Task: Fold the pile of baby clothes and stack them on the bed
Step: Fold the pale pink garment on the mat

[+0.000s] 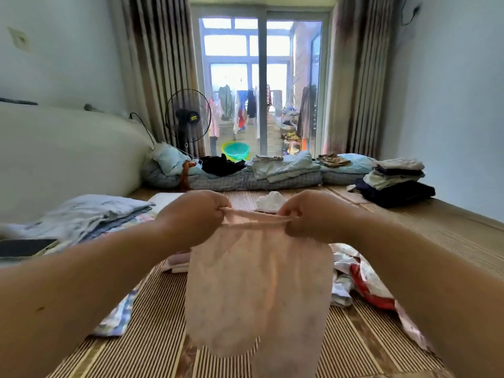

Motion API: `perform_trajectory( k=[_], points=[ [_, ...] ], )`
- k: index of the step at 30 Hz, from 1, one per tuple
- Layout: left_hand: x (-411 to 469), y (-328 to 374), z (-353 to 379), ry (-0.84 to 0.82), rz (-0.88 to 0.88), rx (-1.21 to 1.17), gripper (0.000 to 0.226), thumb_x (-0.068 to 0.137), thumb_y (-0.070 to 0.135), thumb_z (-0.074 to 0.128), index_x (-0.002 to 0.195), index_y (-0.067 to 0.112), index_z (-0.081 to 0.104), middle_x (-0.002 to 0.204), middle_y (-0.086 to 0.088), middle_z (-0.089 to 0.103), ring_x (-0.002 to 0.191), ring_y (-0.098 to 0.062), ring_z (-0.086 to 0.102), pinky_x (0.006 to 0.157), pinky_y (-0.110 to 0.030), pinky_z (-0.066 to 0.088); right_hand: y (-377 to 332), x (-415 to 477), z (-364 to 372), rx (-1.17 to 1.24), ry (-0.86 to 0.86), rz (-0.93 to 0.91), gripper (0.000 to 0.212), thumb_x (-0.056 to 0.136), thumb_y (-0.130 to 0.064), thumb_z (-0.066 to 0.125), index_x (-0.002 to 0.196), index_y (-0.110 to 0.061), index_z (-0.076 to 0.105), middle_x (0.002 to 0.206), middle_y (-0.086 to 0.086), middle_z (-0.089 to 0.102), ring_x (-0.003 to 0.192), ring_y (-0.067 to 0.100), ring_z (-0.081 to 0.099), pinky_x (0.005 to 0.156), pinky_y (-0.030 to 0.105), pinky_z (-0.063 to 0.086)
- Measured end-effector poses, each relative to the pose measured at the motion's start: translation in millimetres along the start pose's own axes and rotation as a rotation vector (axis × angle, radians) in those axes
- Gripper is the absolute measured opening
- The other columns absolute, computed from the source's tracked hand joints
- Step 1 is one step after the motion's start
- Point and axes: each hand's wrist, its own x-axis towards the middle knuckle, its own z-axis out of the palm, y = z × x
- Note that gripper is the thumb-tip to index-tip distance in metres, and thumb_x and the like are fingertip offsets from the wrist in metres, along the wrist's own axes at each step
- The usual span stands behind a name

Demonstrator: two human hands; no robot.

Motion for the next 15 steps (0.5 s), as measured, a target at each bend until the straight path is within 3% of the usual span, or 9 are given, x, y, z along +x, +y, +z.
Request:
perform_trajectory(
  k=[4, 8, 11, 13, 15],
  points=[
    [0.6, -19.2, -41.2, 0.076, 0.0, 0.027, 0.022, 0.089, 0.015, 0.052, 0.094, 0.023, 0.072, 0.086, 0.006, 0.066, 0.077, -0.009, 0.057, 0.059, -0.016, 0.038, -2.5, -4.5, -19.6, -0.101, 0.054, -0.04, 0.026, 0.087, -0.018, 0.059, 0.106, -0.028, 0.073, 0.089, -0.008, 0.067, 0.082, 0.008, 0.058, 0.066, 0.021, 0.042],
    [-2.3, -29.0, -74.7, 0.099, 0.079, -0.012, 0.023, 0.082, 0.014, 0.067, 0.087, 0.036, 0.066, 0.075, 0.021, 0.06, 0.069, 0.002, 0.054, 0.061, -0.009, 0.037, -1.4, -0.8, -37.6, 0.012, 0.184, -0.078, 0.014, 0.087, -0.03, 0.066, 0.093, -0.021, 0.075, 0.075, -0.003, 0.068, 0.072, 0.012, 0.063, 0.066, 0.024, 0.047],
    [-9.2, -36.5, -87.9, 0.131, 0.161, -0.125, 0.025, 0.079, 0.018, 0.073, 0.078, 0.036, 0.056, 0.07, 0.025, 0.064, 0.064, 0.009, 0.057, 0.056, -0.005, 0.039, -4.5, 0.4, -46.9, 0.089, 0.258, -0.081, 0.028, 0.089, -0.037, 0.064, 0.08, -0.012, 0.073, 0.065, 0.0, 0.062, 0.056, 0.009, 0.053, 0.053, 0.016, 0.041],
    [-13.6, -40.4, -92.4, 0.084, 0.193, -0.207, 0.021, 0.082, 0.014, 0.071, 0.074, 0.031, 0.061, 0.07, 0.029, 0.064, 0.061, 0.01, 0.057, 0.055, -0.004, 0.042, -6.1, -1.4, -49.6, 0.156, 0.25, -0.088, 0.031, 0.09, -0.039, 0.061, 0.077, -0.013, 0.073, 0.065, 0.001, 0.063, 0.056, 0.009, 0.053, 0.056, 0.018, 0.042],
    [-16.9, -43.0, -94.2, -0.02, 0.218, -0.182, 0.035, 0.087, 0.007, 0.063, 0.069, 0.036, 0.068, 0.066, 0.027, 0.062, 0.061, 0.004, 0.056, 0.057, -0.008, 0.042, -7.9, -4.4, -50.4, 0.234, 0.231, -0.092, 0.028, 0.089, -0.04, 0.062, 0.072, -0.019, 0.072, 0.062, -0.004, 0.063, 0.056, 0.006, 0.055, 0.06, 0.023, 0.045]
  ],
)
